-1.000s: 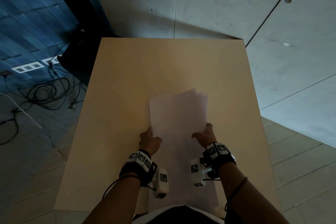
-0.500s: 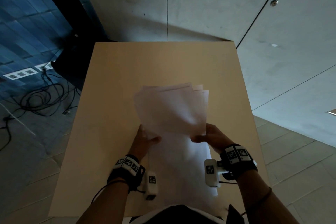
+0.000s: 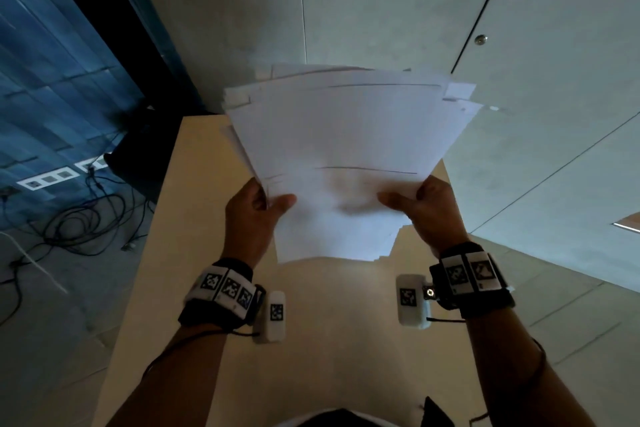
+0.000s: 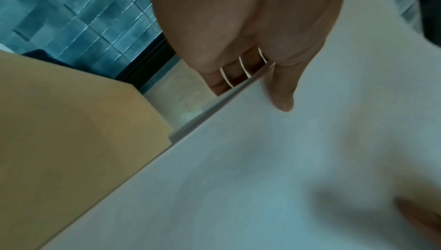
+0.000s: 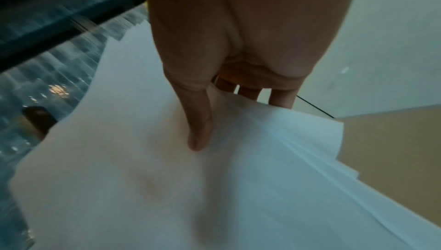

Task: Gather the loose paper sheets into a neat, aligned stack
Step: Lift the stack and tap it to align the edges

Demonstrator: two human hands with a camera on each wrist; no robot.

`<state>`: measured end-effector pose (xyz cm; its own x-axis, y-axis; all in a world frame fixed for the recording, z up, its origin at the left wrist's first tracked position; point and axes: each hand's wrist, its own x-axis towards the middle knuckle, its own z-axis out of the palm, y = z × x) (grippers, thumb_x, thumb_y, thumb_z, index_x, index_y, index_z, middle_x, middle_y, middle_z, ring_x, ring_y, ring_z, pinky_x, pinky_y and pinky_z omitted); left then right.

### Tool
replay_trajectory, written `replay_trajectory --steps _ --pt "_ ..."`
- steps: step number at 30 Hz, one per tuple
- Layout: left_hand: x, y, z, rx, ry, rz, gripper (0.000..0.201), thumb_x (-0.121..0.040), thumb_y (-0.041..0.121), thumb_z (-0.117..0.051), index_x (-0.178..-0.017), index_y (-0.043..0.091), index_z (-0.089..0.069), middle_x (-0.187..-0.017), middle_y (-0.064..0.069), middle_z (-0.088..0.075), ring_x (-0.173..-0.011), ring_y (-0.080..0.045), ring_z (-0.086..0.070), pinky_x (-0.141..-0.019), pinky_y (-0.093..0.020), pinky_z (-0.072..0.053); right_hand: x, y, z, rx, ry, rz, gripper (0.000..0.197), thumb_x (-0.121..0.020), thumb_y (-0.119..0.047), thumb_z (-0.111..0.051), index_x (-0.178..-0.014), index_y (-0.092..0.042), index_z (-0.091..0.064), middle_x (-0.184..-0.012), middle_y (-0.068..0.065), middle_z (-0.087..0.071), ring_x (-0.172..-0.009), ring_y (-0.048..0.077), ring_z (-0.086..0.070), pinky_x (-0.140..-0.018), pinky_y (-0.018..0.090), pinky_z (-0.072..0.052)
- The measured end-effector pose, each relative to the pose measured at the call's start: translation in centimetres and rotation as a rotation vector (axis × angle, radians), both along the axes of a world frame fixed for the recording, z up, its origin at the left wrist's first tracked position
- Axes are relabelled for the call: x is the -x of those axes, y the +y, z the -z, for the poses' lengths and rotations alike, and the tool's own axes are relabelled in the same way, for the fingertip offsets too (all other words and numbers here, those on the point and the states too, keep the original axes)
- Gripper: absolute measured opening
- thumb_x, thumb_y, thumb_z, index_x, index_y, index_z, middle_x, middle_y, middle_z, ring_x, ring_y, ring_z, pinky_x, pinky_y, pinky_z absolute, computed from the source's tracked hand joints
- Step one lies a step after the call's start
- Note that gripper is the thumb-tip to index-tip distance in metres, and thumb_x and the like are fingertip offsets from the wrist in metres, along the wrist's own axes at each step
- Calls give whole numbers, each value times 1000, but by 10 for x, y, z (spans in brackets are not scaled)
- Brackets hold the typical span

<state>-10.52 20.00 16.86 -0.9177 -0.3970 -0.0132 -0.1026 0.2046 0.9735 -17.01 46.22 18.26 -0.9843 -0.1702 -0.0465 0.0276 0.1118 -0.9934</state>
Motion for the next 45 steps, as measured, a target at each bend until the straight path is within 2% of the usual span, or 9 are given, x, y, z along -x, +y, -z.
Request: replay_trajectory --steps 4,9,13,16,22,29,37,41,45 --pt "2 4 -14 39 88 -64 31 -76 12 -79 -106 11 -68 -97 6 -74 -90 -8 -71 -79 -23 -57 0 -3 -14 60 59 49 25 -74 -5 -79 -87 -26 -74 -88 -8 -79 -87 11 -75 -76 22 -58" --pt "-6 7 9 55 20 -80 31 -81 14 -74 -110 16 -64 -102 6 -71 -95 -11 -69 -87 -35 -57 3 -2 21 -169 41 75 39 -73 -29 -79 -106 -12 -67 -100 0 -75 -95 17 -72 -87 37 -57" --pt "-13 10 25 117 -43 -65 33 -87 16 -68 -119 16 -60 -103 5 -67 -95 -8 -65 -90 -38 -56 -3 -4 60 -384 -54 98 45 -73 -51 -69 -96 -12 -65 -91 0 -71 -88 21 -66 -83 41 -54" --pt "-11 10 24 147 -24 -58 31 -88 16 -65 -119 16 -60 -104 2 -68 -97 -14 -66 -87 -37 -57 -6 -8 56 -369 -53 129 18 -82 -32 -70 -87 -15 -67 -77 -5 -67 -74 15 -62 -73 30 -46" --pt "-9 9 11 164 79 -44 30 -90 17 -64 -118 25 -57 -101 17 -66 -96 -4 -66 -82 -23 -55 -6 -5 33 -272 55 155 17 -87 -25 -68 -100 -14 -67 -89 -5 -70 -86 12 -66 -76 23 -50" --pt "-14 15 63 190 -158 40 50 -92 17 -58 -139 12 -40 -128 -9 -60 -118 -25 -58 -94 -33 -47 -13 -2 80 -376 -143 89 62 -80 -30 -72 -135 -14 -47 -123 2 -65 -112 20 -61 -96 38 -50" --pt "-6 16 56 270 -109 14 33 -95 13 -52 -128 8 -50 -111 -5 -62 -107 -24 -60 -80 -23 -44 -9 -7 67 -350 -101 142 33 -90 -19 -63 -122 -14 -62 -110 2 -69 -95 14 -60 -82 21 -43" --pt "-7 11 52 259 3 3 35 -93 11 -55 -128 11 -49 -114 1 -60 -104 -16 -59 -88 -26 -49 -9 -2 60 -331 -46 162 30 -89 -19 -65 -118 -15 -63 -98 -5 -66 -91 12 -59 -66 3 -41" --pt "-7 11 73 304 -165 67 38 -93 13 -55 -129 11 -44 -112 0 -55 -104 -24 -58 -83 -28 -44 -11 -4 74 -411 -114 82 47 -87 -24 -67 -131 -13 -51 -112 -1 -63 -99 17 -57 -84 23 -43"
